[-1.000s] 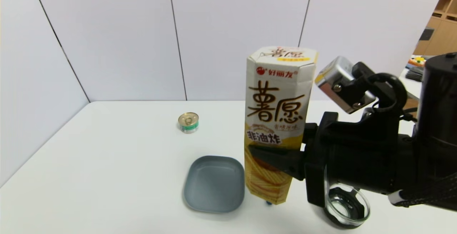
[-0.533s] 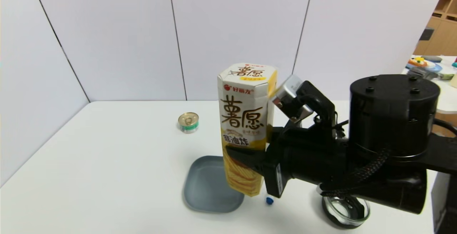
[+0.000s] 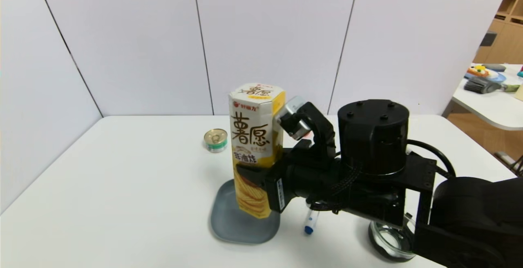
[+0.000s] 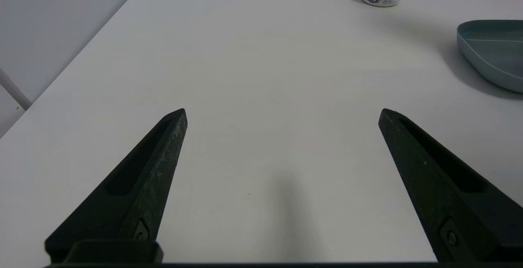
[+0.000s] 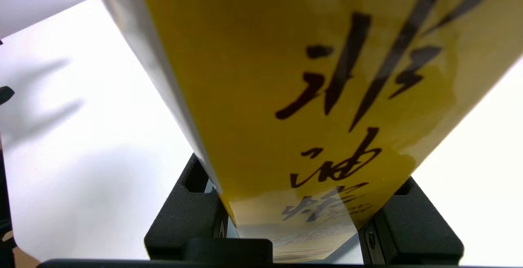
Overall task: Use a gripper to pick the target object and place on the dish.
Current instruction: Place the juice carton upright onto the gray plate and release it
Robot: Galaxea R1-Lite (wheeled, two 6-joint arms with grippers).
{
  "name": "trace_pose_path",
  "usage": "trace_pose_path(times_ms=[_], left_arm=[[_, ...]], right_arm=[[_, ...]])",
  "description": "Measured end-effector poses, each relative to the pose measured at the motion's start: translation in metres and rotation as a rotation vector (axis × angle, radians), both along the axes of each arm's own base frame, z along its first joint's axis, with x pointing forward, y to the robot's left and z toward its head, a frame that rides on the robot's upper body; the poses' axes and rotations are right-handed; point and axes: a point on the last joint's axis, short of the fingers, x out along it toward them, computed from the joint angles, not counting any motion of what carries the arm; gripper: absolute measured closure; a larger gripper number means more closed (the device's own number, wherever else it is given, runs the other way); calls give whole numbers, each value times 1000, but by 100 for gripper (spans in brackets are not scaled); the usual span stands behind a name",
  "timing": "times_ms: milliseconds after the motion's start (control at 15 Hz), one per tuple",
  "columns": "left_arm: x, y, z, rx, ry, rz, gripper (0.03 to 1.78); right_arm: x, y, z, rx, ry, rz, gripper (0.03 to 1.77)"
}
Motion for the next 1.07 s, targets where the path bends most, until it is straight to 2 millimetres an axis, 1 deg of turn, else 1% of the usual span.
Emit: trace_pose_path(times_ms=[200, 333, 533, 667, 1067], left_arm=[[0, 0, 0, 0, 0, 0, 12], [0, 0, 0, 0, 0, 0, 12], [0, 0, 0, 0, 0, 0, 12], [0, 0, 0, 0, 0, 0, 12], [0, 0, 0, 0, 0, 0, 12]], right_arm=[[9, 16, -18, 47, 24, 6, 98], [13, 24, -33, 31, 42, 11, 98], [16, 30, -51, -5, 68, 11, 98], [18, 31, -56, -17, 73, -2, 98], [20, 27, -62, -39, 77, -37, 100]])
